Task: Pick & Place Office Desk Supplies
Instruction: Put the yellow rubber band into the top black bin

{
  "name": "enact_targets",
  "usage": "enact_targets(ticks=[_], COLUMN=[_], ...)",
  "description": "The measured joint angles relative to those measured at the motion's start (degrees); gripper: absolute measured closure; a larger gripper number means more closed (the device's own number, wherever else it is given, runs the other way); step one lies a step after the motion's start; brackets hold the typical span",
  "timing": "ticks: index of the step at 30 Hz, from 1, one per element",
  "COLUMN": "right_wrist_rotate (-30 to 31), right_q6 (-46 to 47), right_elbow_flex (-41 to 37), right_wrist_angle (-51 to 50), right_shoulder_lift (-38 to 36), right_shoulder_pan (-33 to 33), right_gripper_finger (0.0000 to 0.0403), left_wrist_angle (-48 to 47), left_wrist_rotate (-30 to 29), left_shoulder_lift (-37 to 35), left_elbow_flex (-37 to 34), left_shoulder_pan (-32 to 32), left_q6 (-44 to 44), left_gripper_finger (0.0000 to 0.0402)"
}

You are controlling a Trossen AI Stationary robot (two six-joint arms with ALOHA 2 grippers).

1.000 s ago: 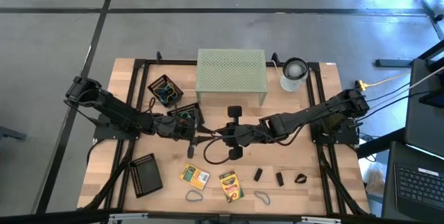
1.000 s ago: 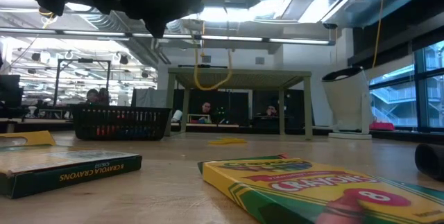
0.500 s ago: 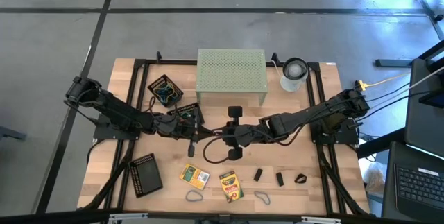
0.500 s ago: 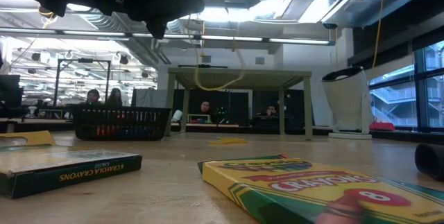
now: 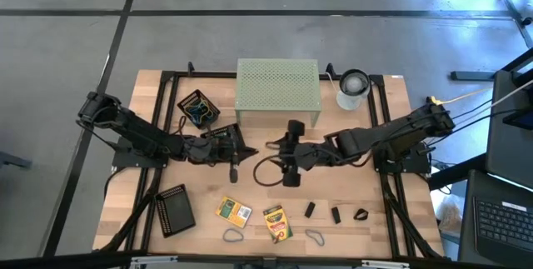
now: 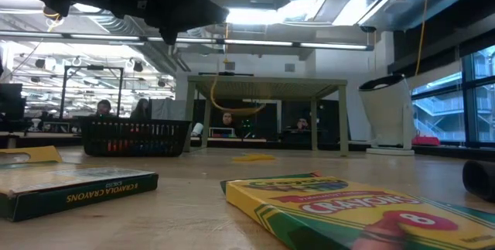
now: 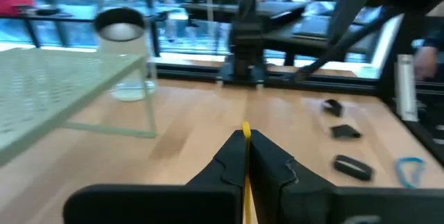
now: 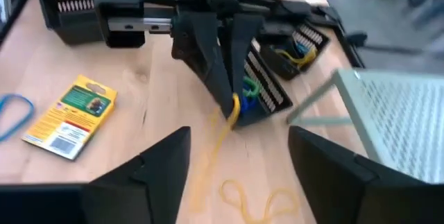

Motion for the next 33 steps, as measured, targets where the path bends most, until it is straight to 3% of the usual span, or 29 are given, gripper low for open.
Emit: enact_targets(ticks=[5,10,17,22,24,33], right_wrist_rotate=[-0.1,0.0,0.0,0.0,0.0,0.0], right_q6=[9.0,11.6,11.7,11.6,11.6,11.6], right_elbow_flex=[0.0,0.0,0.0,0.0,0.0,0.0], right_wrist_angle=[-6.3,-9.7,-11.0,-11.0,-11.0,-11.0], right_shoulder_lift=[-3.3,-4.4,-4.3,-4.3,-4.3,-4.3], right_shoulder_pan=[0.2,1.1,2.6,3.2,3.2,3.2], right_gripper_finger=[0.0139,0.0144,0.0161,0.0171,0.0174,0.0183], left_wrist_angle=[-0.7,-5.1,-19.7,-31.2,-34.4,-56.9], left_wrist_rotate=[-2.9,-8.7,-27.1,-43.8,-47.6,-47.8], left_shoulder_lift=[-3.0,-8.8,-19.4,-26.4,-28.2,-28.0], left_elbow_flex=[0.0,0.0,0.0,0.0,0.0,0.0], left_shoulder_pan=[0.7,1.7,2.9,3.0,3.4,11.0], left_q6=[0.0,2.8,4.5,0.8,-0.9,-22.2], left_gripper_finger=[0.0398,0.0398,0.0398,0.0398,0.0398,0.0398])
